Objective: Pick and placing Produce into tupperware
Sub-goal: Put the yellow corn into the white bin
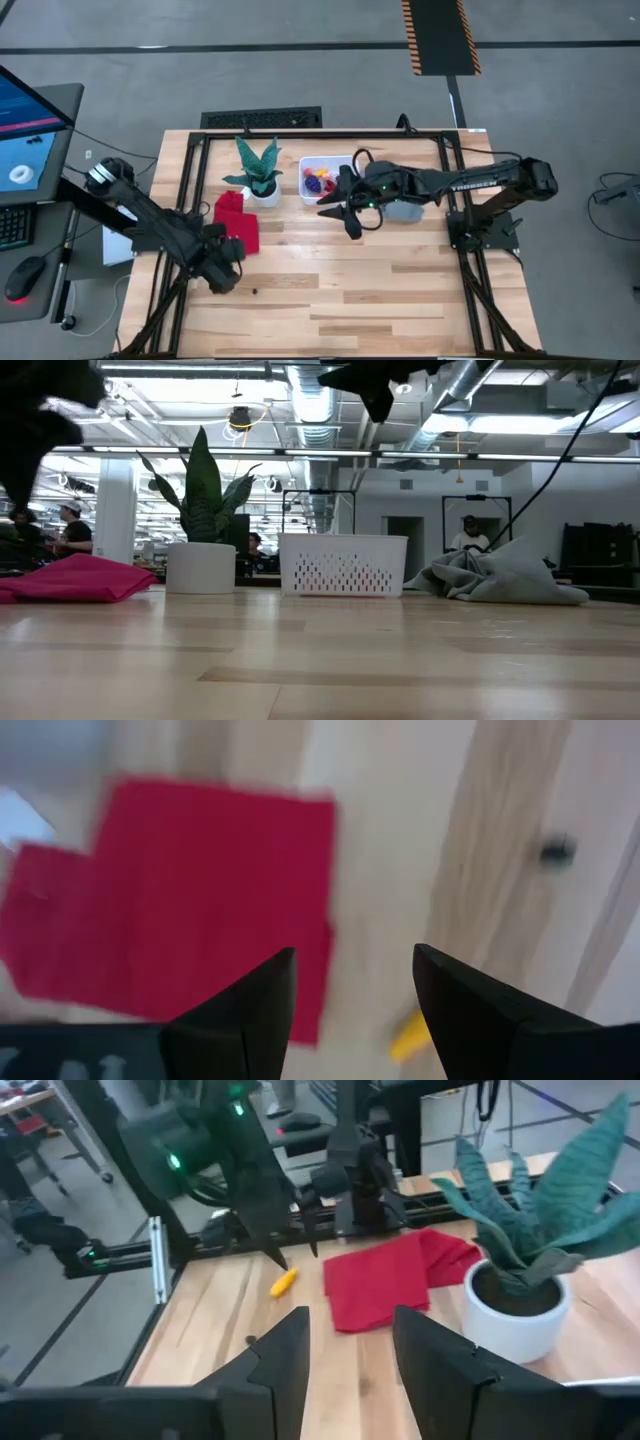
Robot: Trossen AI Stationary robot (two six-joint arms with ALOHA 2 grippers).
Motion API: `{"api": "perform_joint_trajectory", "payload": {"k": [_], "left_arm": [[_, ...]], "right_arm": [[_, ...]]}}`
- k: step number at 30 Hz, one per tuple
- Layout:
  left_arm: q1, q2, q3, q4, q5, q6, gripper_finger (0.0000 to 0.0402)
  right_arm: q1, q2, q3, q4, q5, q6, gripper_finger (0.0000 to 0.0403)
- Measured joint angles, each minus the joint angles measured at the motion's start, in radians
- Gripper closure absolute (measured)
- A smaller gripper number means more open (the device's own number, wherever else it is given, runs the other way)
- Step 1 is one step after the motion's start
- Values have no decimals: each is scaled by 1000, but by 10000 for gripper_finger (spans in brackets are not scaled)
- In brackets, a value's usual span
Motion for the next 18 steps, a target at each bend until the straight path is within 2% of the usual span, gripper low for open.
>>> {"api": "perform_joint_trajectory", "payload": {"k": [6, 14, 18], "left_arm": [[-26, 126, 0, -11, 169, 0, 209], [-107, 181, 0, 2, 244, 31, 228], [-157, 181, 0, 17, 241, 37, 239]], "right_arm": [[26, 7, 0, 1, 1, -8, 236], [26, 9, 0, 1, 1, -7, 239], [30, 9, 0, 1, 1, -7, 239]]}}
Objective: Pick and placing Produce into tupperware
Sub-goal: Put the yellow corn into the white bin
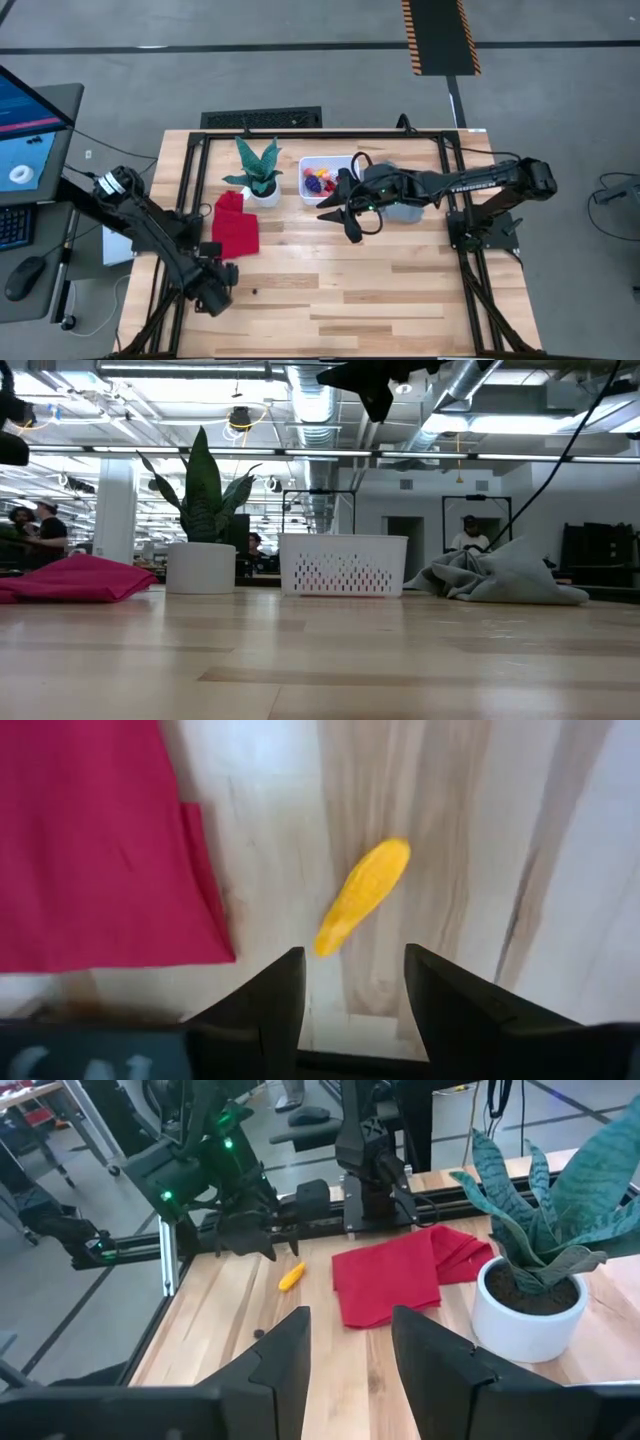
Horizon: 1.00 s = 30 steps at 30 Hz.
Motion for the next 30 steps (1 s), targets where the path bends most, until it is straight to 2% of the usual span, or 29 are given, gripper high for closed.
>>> {"api": "perform_joint_trajectory", "payload": {"k": [6, 9, 17, 22, 30], "left_arm": [[-38, 0, 0, 24, -87, -2, 252], [-37, 0, 0, 25, -96, -6, 255], [-38, -1, -26, 54, -86, -37, 256], [-26, 0, -100, 129, -14, -41, 257], [-42, -1, -113, 144, -46, -40, 270]], "right_arm": [[0, 0, 0, 2, 0, 7, 244], [0, 0, 0, 2, 0, 8, 246], [10, 0, 0, 2, 0, 8, 250], [23, 0, 0, 0, 1, 10, 249], [26, 0, 0, 1, 1, 15, 255]]}}
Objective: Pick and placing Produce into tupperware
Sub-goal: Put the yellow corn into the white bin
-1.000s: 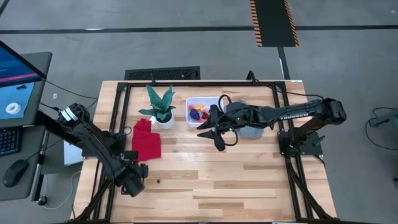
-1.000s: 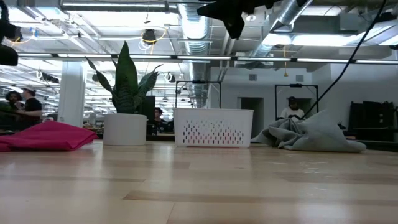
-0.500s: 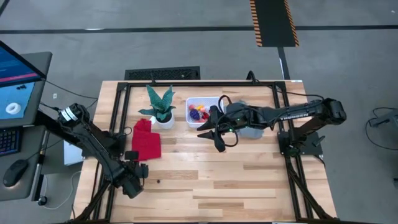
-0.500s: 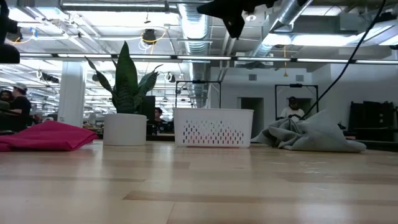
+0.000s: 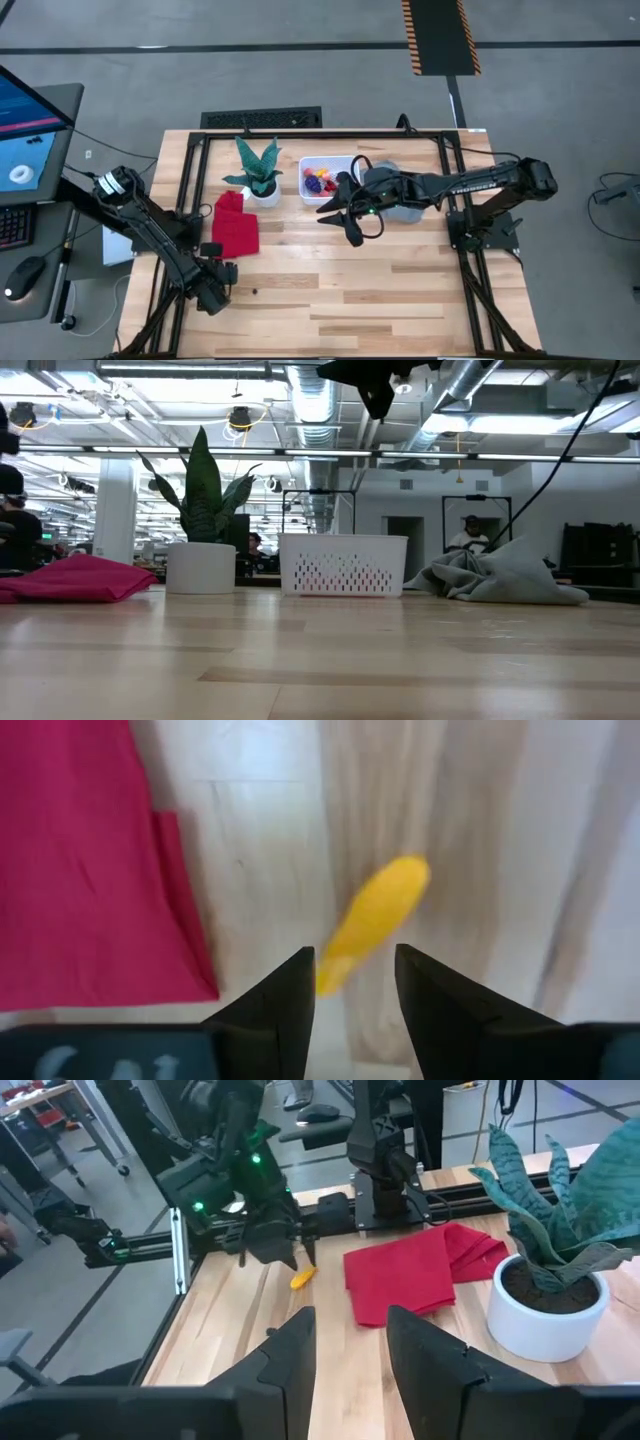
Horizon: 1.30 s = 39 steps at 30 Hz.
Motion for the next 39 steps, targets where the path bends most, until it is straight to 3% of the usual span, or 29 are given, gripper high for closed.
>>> {"api": "perform_joint_trajectory", "payload": {"k": [11, 22, 32, 39], "left_arm": [[0, -4, -93, 118, 49, -16, 281], [0, 1, -50, 109, 13, -12, 392], [27, 0, 51, -56, -29, 7, 374], [105, 0, 119, -71, -67, 93, 387]], "right_arm": [[6, 0, 0, 0, 0, 2, 262], [7, 0, 0, -2, 0, 2, 264], [37, 2, 0, -7, 7, -13, 259], [92, 2, 0, -31, 103, -30, 263]]}}
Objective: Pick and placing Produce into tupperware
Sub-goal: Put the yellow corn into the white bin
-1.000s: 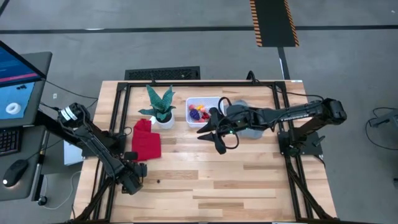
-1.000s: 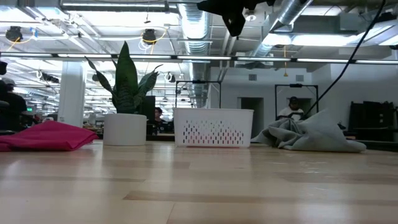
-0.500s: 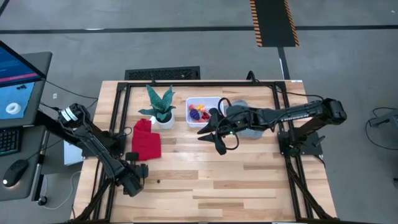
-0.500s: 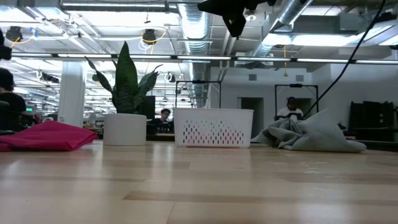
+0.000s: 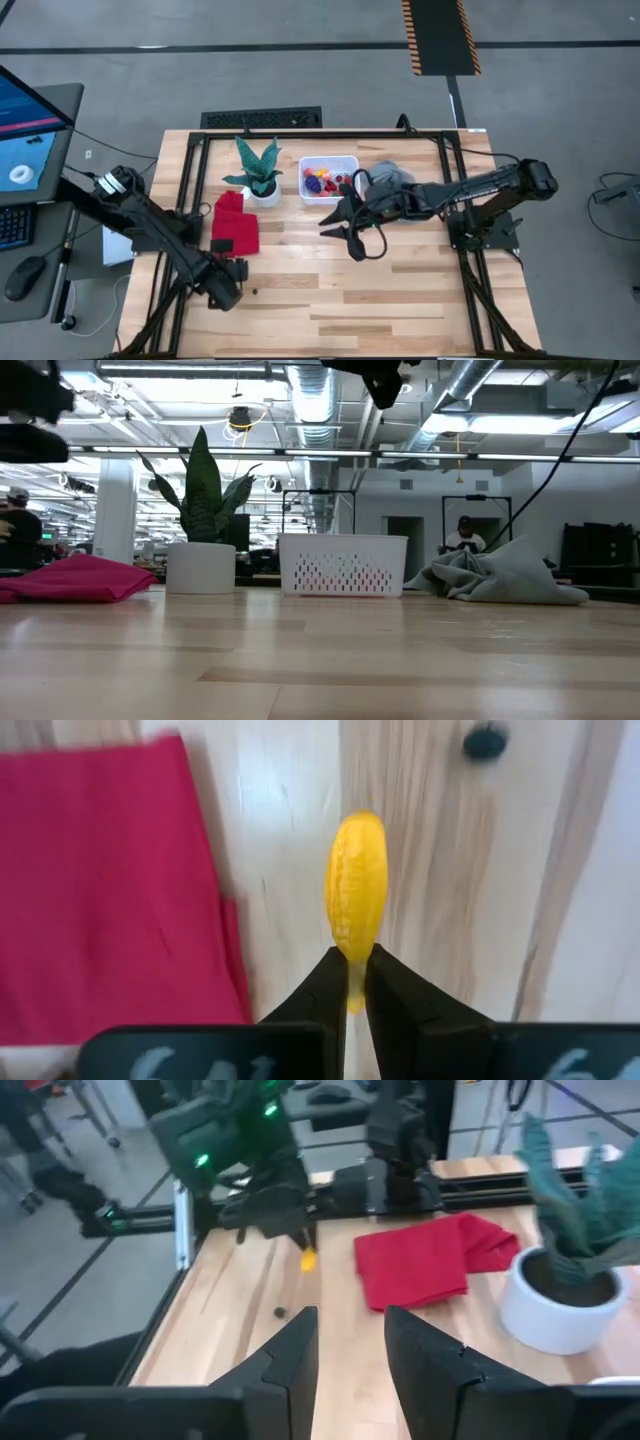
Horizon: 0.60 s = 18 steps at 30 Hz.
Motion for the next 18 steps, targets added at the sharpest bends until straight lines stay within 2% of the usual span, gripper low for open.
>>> {"api": "perform_joint_trajectory", "payload": {"k": [7, 18], "left_arm": [[104, 0, 79, 27, -24, 141, 377], [282, -1, 206, 72, -23, 336, 384]], "right_arm": [[34, 0, -71, 73, 0, -12, 274], [39, 24, -314, 458, 1, 26, 264]]}}
